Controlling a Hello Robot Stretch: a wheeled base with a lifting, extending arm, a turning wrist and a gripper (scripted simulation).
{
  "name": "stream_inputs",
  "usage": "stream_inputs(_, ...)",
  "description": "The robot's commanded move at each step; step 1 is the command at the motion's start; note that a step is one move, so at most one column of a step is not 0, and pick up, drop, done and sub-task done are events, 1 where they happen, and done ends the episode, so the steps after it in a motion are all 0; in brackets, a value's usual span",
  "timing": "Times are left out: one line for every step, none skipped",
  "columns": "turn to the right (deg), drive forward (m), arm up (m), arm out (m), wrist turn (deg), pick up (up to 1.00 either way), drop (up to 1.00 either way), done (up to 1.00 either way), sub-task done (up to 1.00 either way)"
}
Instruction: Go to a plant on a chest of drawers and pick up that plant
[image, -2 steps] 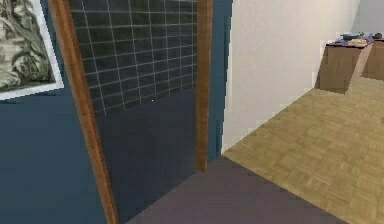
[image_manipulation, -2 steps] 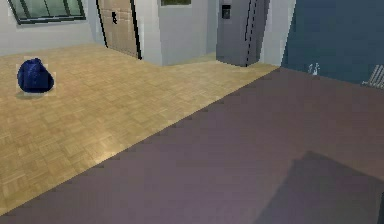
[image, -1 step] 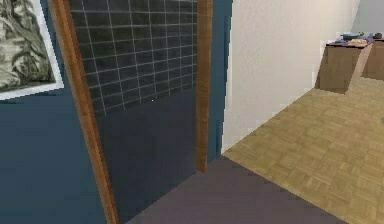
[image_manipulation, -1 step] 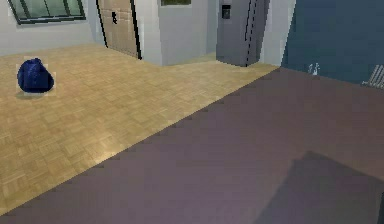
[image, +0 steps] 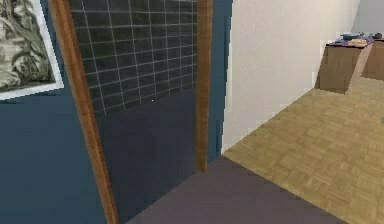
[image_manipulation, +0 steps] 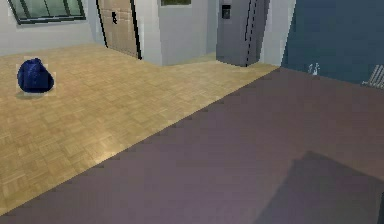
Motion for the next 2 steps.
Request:
stream_inputs(-45.0,0.00,0.00,0.00,0.0,0.00,0.00,0.00,0.00)
stream_inputs(45.0,0.00,0.00,0.00,0.0,0.00,0.00,0.00,0.00)
